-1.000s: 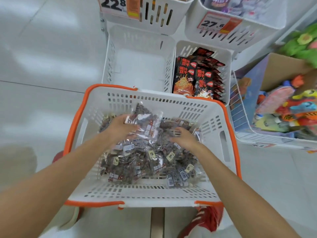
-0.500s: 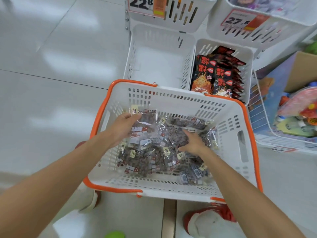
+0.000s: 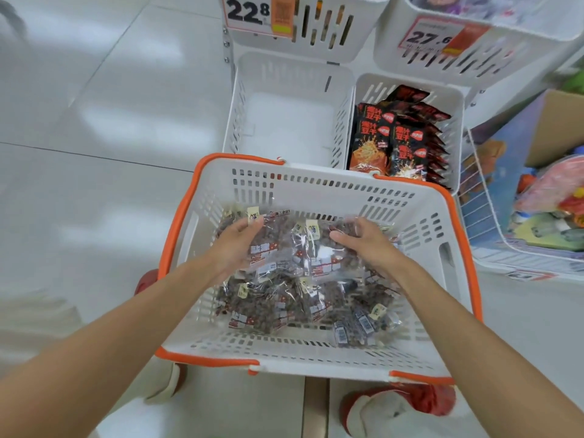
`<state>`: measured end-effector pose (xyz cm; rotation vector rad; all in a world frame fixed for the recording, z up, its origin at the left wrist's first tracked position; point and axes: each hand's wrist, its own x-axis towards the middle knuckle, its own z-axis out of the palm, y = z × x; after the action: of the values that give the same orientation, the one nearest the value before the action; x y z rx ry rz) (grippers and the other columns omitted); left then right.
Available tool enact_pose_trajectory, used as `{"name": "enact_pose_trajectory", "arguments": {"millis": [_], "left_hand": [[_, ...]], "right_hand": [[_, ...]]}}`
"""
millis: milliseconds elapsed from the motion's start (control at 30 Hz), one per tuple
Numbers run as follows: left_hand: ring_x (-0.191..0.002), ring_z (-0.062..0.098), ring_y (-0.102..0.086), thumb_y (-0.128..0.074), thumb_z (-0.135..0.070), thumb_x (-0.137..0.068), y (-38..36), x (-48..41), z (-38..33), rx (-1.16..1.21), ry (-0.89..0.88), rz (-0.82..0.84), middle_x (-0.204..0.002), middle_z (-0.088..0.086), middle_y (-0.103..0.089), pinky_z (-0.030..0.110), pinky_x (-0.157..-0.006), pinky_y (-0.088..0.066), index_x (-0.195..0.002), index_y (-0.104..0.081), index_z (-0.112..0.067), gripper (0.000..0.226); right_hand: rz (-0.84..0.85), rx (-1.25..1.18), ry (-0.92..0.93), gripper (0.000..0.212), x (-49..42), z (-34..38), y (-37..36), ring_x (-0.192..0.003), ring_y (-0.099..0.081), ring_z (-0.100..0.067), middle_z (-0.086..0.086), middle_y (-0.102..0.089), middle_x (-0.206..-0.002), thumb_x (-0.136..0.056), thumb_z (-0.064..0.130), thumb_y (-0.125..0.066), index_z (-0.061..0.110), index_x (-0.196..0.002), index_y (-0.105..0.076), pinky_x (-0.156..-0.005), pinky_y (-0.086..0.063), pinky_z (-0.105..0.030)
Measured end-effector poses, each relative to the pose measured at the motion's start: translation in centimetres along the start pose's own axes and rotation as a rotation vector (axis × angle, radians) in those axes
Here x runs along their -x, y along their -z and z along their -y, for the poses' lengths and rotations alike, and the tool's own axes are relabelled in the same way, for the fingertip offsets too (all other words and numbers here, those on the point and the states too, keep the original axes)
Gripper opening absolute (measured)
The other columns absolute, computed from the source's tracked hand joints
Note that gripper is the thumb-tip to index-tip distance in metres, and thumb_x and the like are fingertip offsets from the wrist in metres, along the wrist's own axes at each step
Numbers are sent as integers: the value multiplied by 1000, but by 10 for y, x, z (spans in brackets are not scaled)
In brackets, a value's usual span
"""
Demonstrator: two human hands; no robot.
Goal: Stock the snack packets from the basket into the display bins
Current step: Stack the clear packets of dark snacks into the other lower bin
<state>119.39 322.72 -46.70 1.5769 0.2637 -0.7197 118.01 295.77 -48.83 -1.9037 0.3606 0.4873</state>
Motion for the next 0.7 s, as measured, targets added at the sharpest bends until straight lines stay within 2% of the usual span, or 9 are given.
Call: {"name": "enact_pose_trajectory", "arguments": {"millis": [67,133,167,233,400,467,533,633,700], "left_hand": [[-143,31,-30,-45,-66,-85,-8,1,-10,79,3,113,-150,4,-42,56,-112,-33,-145,-39,-31,70],[-135,27,-42,-54,-61,-84,-17,4,-22,35,1,150,-140,-1,-52,52,-111,-37,-144,-41,-26,71],[-122,24,-54,-62,-51,-85,-20,3,-28,-20,-21,127,-123,-2,-62,49,-107,-43,-132,-51,-22,56],[-97,25,-67,-74,-32,-85,-21,-2,-39,-167,-108,90,-103,5,-72,46,-93,-54,-111,-61,-25,31],[-91,19,-54,-71,-34,-88,4,-23,-88,-452,-246,90,-111,-1,-58,33,-76,-50,-130,-40,-16,56],[-82,16,-50,-73,-31,-87,15,-34,-116,-510,-279,108,-98,-1,-51,30,-68,-46,-115,-40,-12,47],[-84,21,-56,-77,-25,-84,26,-53,-143,-513,-322,134,-106,8,-56,36,-69,-50,-115,-45,-9,47],[-87,31,-64,-83,-23,-78,44,-82,-178,-602,-441,65,-106,14,-62,29,-69,-56,-105,-53,-6,44],[-89,33,-65,-86,-26,-73,55,-108,-194,-661,-505,13,-102,15,-67,41,-79,-58,-106,-58,-5,48]], "right_hand": [[-2,-126,27,48,5,26,-10,-91,-70,-23,-4,-67,-113,-82,43,-73,21,-120,-53,-72,-59,-35],[-8,-126,33,56,9,49,-27,-105,-67,-23,-2,-66,-116,-76,58,-69,23,-117,-52,-87,-57,-44],[9,-123,21,57,11,59,-35,-105,-67,-26,-5,-66,-116,-75,60,-69,24,-115,-51,-89,-56,-49],[45,-187,26,50,12,76,-44,-96,-70,-33,-14,-66,-116,-84,47,-70,21,-120,-47,-87,-56,-55],[71,-298,45,90,-4,124,-11,-94,-69,-19,-13,-43,-141,-80,16,-78,28,-150,-24,-100,-51,-45],[93,-167,74,73,-15,146,3,-103,-67,-19,-12,-49,-142,-76,19,-80,22,-139,-44,-99,-51,-39],[59,-33,143,43,-28,169,11,-104,-64,-19,-4,-56,-131,-80,20,-80,21,-117,-58,-88,-53,-32],[-75,100,338,28,-54,195,15,-85,-59,-17,1,-57,-117,-85,24,-77,19,-104,-57,-72,-47,-27],[-152,163,440,26,-77,205,12,-82,-54,-9,5,-54,-109,-86,25,-75,21,-102,-54,-69,-42,-20]]}}
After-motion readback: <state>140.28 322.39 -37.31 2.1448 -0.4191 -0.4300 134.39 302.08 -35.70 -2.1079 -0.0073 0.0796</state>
